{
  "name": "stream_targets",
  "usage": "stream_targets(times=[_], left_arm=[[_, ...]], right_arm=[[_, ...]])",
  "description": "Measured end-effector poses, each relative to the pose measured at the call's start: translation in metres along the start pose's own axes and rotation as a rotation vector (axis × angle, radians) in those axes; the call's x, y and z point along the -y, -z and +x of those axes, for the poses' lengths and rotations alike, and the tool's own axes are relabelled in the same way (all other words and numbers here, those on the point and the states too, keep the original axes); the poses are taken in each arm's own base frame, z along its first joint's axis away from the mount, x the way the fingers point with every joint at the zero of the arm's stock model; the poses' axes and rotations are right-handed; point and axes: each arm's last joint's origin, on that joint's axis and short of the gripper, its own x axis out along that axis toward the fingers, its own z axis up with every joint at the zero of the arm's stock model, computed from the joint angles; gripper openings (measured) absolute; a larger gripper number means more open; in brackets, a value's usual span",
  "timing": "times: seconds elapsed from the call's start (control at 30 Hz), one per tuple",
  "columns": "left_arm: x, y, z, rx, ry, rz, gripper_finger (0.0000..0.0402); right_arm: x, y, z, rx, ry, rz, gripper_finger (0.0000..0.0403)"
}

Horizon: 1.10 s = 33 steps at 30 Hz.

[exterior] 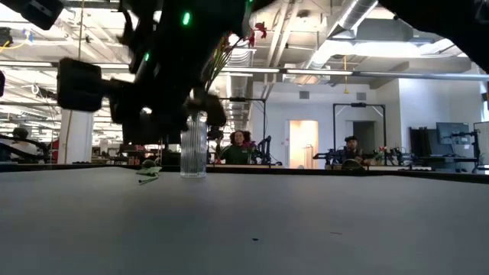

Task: Sort flowers into vase by color
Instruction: Put the black tulip into the green vase

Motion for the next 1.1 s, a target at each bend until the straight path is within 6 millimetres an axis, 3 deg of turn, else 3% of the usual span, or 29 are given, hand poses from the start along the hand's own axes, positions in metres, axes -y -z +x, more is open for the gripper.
stream_targets(times=[0.23, 0.57, 0.87, 1.1], left_arm=[[0.000, -0.004, 0.000, 0.056, -0.039, -0.051, 0.0103], [-0.001, -0.004, 0.000, 0.059, -0.053, -0.042, 0.0103], [-0.002, -0.004, 0.000, 0.080, -0.111, -0.040, 0.0103], [-0.004, -0.005, 0.000, 0.097, -0.151, -0.089, 0.0103]], right_arm=[[0.005, 0.002, 0.029, 0.107, -0.069, 0.185, 0.0117], [0.019, -0.005, 0.043, 0.093, -0.009, 0.166, 0.0117], [0.027, 0.025, 0.084, 0.021, -0.047, 0.144, 0.0117], [0.026, 0.035, 0.080, -0.046, -0.038, 0.110, 0.0088]])
